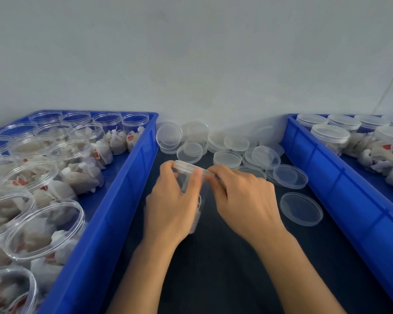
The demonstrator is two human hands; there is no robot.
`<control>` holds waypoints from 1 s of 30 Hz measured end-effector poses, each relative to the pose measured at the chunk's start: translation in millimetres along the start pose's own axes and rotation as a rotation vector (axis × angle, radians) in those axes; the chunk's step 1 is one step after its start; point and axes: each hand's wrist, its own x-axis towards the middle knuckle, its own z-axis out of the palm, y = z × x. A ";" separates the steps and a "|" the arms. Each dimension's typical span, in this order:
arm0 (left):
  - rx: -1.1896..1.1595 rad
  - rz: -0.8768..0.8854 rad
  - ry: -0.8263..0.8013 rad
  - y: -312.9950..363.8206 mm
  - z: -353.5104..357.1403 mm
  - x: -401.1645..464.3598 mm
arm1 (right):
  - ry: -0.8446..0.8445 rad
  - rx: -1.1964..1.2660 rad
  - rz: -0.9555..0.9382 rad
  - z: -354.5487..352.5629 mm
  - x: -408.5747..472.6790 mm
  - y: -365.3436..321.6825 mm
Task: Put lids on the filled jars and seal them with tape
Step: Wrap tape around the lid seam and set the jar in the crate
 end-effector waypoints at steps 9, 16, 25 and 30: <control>-0.204 -0.031 0.004 -13.3 -4.0 6.8 | -0.352 0.409 0.146 -4.3 3.7 7.6; -0.277 -0.012 -0.050 -14.7 -7.4 7.6 | -0.283 0.342 0.131 -4.1 5.4 18.8; -0.358 -0.045 -0.084 -15.0 -8.8 8.7 | -0.229 0.296 0.147 -2.2 4.0 17.6; -0.450 -0.069 -0.096 -15.1 -4.7 7.7 | -0.250 0.317 0.159 1.1 5.0 19.5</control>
